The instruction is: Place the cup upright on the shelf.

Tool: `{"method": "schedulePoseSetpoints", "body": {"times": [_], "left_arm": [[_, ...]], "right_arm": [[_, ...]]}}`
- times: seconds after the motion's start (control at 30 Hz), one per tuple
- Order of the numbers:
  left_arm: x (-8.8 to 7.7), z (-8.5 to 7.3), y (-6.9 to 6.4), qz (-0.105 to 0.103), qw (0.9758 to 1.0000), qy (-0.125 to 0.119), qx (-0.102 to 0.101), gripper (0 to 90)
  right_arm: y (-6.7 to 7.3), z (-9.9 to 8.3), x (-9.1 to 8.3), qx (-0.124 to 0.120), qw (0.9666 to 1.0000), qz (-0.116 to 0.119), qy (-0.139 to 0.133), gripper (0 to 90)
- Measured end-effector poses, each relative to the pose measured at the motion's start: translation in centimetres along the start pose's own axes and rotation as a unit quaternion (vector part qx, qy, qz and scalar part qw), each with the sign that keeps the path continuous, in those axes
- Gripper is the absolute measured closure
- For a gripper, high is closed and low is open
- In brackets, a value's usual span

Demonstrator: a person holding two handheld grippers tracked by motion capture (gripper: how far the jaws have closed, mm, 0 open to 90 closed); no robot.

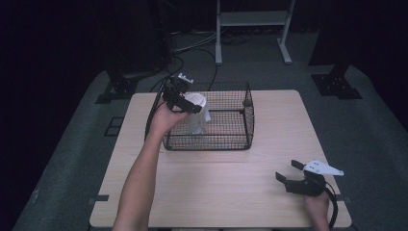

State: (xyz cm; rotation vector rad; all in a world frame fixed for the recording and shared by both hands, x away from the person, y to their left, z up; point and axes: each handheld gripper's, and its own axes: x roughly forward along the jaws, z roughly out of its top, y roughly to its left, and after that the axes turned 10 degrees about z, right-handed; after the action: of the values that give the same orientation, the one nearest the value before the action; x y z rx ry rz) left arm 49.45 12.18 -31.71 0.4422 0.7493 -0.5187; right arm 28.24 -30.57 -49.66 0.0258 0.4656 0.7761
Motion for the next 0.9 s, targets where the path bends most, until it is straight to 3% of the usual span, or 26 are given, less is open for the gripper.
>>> {"method": "schedulePoseSetpoints", "body": {"times": [0.4, 0.53, 0.9], "left_arm": [[-2.6, -0.8, 0.2, 0.005, 0.9997, -0.018, 0.015, 1.2], [-3.4, -1.4, 0.3, -0.004, 0.9995, -0.032, 0.004, 1.2], [-5.2, -2.6, 0.0, -0.009, 0.9988, -0.048, 0.012, 1.2]], "right_arm": [[0.1, 0.0, 0.0, 0.0, 1.0, -0.004, 0.0, 12.9], [0.1, 0.0, 0.0, 0.001, 1.0, -0.006, 0.0, 12.9], [0.2, 0.0, 0.1, -0.004, 0.9999, -0.012, 0.008, 12.9]]}}
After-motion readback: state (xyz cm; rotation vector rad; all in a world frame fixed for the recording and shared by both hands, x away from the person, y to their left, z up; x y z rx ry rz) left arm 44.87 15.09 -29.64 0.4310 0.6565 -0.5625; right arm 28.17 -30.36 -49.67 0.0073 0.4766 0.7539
